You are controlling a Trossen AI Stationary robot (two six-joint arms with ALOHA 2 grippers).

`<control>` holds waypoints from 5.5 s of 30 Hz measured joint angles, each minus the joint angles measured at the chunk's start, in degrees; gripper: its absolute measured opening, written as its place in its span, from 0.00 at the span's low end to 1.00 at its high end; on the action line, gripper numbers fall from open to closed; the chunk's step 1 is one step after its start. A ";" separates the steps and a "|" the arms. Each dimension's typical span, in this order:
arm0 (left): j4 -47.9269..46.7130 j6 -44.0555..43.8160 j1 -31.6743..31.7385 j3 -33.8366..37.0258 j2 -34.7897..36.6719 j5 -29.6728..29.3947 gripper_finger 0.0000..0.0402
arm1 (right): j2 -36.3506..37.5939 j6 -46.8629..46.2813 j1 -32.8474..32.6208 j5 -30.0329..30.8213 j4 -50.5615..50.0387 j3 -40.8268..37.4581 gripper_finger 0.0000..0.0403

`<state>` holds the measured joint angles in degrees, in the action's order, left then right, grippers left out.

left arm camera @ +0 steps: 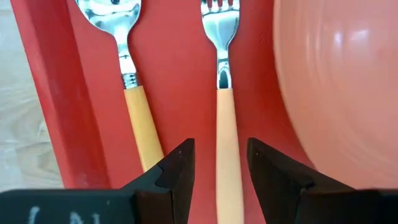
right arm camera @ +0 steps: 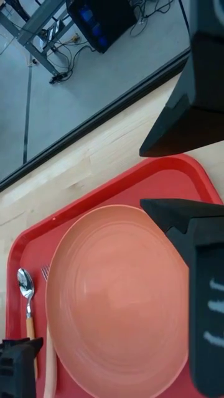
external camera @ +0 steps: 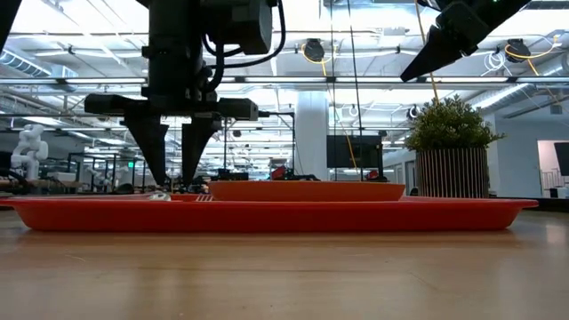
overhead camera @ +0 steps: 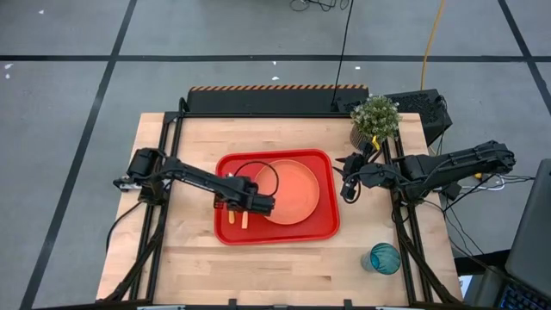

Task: Pick and place plate/cup/fork/spoon on tray
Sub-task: Adjust the light orange fork on the orange serving tray, then adjust the light orange plate on the orange serving tray

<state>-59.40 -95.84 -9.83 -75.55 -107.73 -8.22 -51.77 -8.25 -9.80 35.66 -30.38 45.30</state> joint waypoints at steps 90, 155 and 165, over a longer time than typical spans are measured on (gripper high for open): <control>2.75 8.55 5.37 0.02 -5.98 -1.24 0.08 | 0.00 0.00 0.00 0.00 2.27 0.00 0.27; -3.25 -3.01 4.40 0.07 -6.05 -2.85 0.27 | 0.02 5.99 0.00 0.02 8.71 -3.78 0.27; -3.78 -3.80 4.40 0.07 -5.98 -3.85 0.28 | 0.02 5.97 0.00 0.02 8.71 -3.78 0.27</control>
<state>-63.18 -99.63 -5.43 -75.48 -113.71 -12.08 -51.75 -2.28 -9.80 35.68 -21.67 41.52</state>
